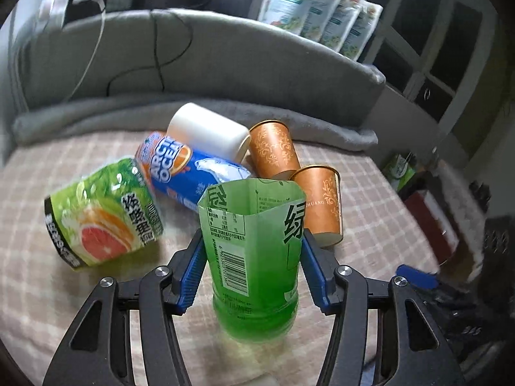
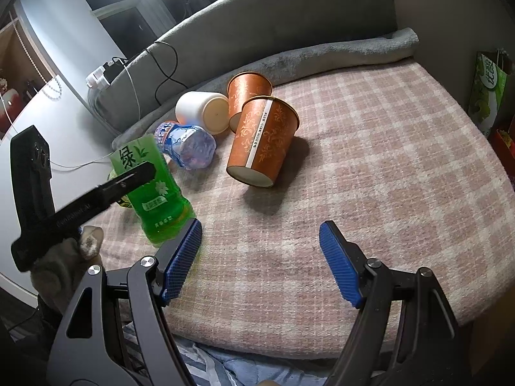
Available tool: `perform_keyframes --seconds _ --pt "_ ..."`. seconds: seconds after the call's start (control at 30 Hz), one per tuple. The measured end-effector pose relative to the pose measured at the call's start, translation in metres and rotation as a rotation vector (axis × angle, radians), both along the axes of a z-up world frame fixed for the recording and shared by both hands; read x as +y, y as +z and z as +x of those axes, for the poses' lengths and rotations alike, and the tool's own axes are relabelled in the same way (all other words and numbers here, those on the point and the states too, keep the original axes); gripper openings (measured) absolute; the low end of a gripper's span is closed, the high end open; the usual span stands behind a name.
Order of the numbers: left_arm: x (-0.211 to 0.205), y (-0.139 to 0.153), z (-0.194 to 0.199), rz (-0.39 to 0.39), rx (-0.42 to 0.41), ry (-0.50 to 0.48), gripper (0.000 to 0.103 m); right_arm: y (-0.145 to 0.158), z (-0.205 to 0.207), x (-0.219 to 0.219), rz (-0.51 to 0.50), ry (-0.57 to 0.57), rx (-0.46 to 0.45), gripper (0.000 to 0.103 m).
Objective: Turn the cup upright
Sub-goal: 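Withdraw the right gripper up and away from the bottle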
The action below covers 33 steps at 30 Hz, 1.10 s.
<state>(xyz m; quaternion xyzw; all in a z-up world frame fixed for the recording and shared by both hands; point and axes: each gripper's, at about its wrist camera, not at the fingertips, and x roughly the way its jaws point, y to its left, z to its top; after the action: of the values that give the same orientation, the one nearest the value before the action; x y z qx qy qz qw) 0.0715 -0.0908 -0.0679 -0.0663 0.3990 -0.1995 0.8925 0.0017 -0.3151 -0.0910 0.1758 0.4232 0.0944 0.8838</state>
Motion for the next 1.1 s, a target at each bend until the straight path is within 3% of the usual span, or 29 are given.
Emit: perform_keyframes --seconds 0.27,0.37,0.8,1.1 --pt "-0.018 0.004 -0.017 0.117 -0.169 -0.006 0.055 0.0 0.0 -0.001 0.002 -0.007 0.001 0.078" --pt "-0.02 0.001 -0.023 0.133 -0.197 -0.01 0.055 0.0 0.001 -0.002 0.005 -0.003 0.0 0.078" --pt "-0.014 -0.001 -0.041 0.131 -0.193 -0.018 0.055 0.005 -0.003 0.008 -0.014 0.012 -0.022 0.078" --pt "-0.002 -0.002 -0.045 0.085 -0.146 -0.021 0.055 0.008 -0.004 0.016 -0.026 0.024 -0.028 0.078"
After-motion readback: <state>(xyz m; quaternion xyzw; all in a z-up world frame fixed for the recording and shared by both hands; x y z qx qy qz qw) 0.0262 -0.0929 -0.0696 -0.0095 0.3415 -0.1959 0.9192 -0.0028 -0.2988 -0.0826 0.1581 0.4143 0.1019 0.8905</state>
